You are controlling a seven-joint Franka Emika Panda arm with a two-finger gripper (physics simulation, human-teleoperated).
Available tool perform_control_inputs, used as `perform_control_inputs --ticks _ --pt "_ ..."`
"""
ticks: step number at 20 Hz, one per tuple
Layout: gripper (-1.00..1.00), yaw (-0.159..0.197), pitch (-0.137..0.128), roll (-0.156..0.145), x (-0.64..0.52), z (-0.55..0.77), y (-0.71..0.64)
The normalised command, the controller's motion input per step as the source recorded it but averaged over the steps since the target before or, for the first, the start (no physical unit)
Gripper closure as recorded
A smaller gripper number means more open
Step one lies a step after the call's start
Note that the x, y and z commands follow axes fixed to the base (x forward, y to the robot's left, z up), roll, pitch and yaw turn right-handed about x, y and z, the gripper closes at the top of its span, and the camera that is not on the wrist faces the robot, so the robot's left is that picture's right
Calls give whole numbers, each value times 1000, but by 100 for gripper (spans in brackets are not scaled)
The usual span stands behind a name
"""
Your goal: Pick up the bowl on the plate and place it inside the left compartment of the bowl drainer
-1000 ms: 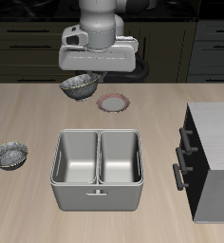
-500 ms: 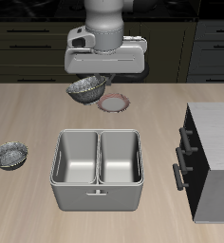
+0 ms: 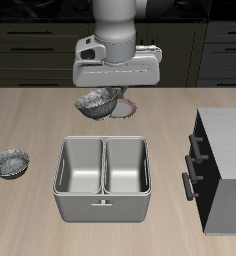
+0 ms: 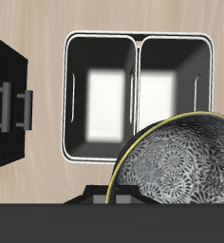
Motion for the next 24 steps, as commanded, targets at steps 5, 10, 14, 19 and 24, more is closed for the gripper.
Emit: perform_control_inputs --ticks 5,10,14,19,24 --pt "100 1 20 41 281 -57 237" --pt "100 14 19 48 215 -114 189" --pt "100 14 19 56 308 -167 312" --pt "100 9 26 25 133 -196 106" --pt "100 -24 43 34 124 -301 105"
